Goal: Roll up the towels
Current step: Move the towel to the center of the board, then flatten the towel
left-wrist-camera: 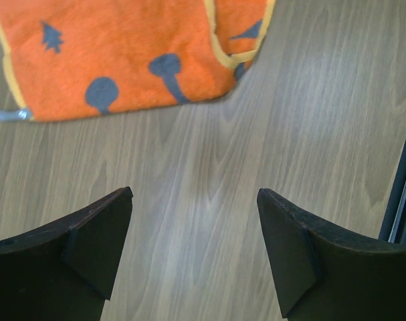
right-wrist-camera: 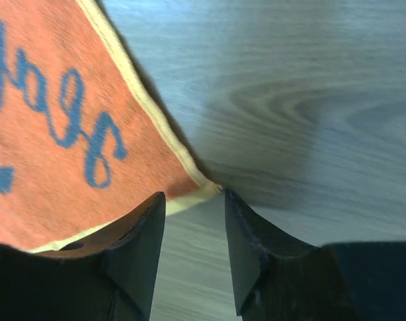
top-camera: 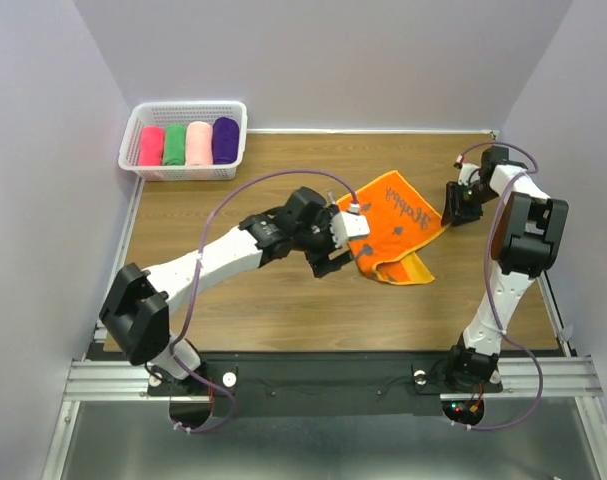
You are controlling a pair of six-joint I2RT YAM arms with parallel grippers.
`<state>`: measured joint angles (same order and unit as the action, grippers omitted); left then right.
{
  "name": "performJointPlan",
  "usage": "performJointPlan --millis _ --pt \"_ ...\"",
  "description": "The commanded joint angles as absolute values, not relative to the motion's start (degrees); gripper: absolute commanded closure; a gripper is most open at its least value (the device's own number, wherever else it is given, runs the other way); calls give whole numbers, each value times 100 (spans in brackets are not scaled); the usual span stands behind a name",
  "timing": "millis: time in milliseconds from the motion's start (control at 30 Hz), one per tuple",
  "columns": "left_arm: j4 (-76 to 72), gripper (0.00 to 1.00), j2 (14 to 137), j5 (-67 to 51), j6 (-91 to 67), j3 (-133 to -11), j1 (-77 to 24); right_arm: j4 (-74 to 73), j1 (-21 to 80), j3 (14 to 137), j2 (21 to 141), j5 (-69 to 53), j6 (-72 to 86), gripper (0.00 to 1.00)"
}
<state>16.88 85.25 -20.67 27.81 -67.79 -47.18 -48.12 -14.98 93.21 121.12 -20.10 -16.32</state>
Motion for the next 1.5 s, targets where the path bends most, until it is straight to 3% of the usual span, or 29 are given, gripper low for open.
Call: performJointPlan --millis 0,67,100,133,233,533,933,1033,1067,1167,1367,1467 --pt "1363 13 8823 -1723 3208 -6969 -5036 -4746 -1503 9414 12278 -2592 -1389 54" --pt "1170 13 9122 -1591 3243 -7162 -5132 -4737 -1503 9317 12322 -2750 -1354 62" --pt "1082 13 9236 -1539 3391 -7224 -5307 -4729 -1503 9203 12366 -2821 -1354 68" --pt "872 14 9464 -1321 3471 -7355 -5430 -4720 -1503 9167 12366 -2856 -1362 82" --pt "642 14 10060 -1195 3760 -7767 -5887 -4693 -1503 9035 12279 -3118 -1310 99" --pt "-113 21 11513 -1634 3911 -8700 -6451 -4711 -1503 8122 11628 -4315 -1072 99" --pt "-483 23 13033 -1275 3753 -9843 -6750 -4685 -1503 7805 11294 -4526 -1011 99" --pt "-396 37 13200 -1432 3788 -9949 -6759 -4684 -1512 7944 11250 -4535 -932 99" --pt "-326 37 13245 -1459 3788 -9949 -6759 -4685 -1512 7998 11241 -4544 -914 99" --pt "148 64 13333 -1477 3779 -10020 -6733 -4693 -1529 8235 11171 -4535 -827 99" --pt "1028 100 12511 -1722 3806 -9134 -6461 -4711 -1617 8815 11109 -4728 -607 99" --pt "1352 100 11481 -1697 4077 -8020 -6171 -4720 -1679 9183 11083 -4825 -457 99"
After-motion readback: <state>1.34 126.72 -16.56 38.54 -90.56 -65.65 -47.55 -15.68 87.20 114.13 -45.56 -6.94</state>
